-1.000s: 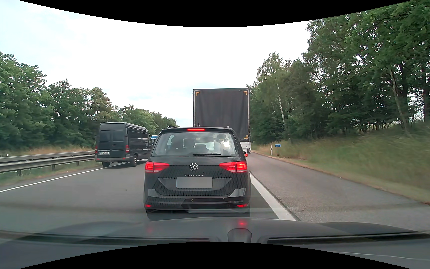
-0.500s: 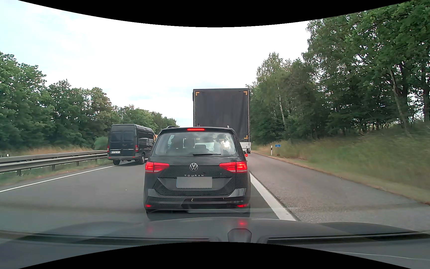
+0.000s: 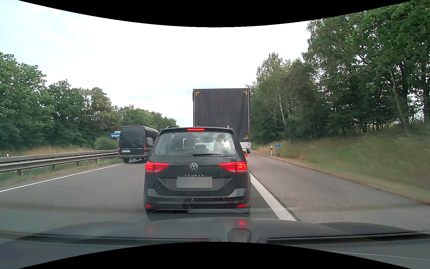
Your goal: Follow the waypoints while adhering to traffic rules and regulations
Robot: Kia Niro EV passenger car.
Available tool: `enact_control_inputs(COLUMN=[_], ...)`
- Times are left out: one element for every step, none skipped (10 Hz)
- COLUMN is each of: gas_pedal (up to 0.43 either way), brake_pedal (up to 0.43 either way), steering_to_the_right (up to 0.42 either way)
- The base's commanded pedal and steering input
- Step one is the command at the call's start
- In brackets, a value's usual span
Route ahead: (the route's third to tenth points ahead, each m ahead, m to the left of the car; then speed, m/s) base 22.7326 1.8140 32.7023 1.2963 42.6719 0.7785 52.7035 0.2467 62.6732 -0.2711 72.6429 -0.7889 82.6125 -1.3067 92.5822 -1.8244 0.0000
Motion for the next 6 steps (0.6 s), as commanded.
enact_control_inputs(gas_pedal=[0.0, 0.0, 0.0, 0.0, 0.0, 0.0], brake_pedal=[0.244, 0.244, 0.244, 0.244, 0.244, 0.244], steering_to_the_right=[0.0, 0.0, 0.0, 0.0, 0.0, 0.0])
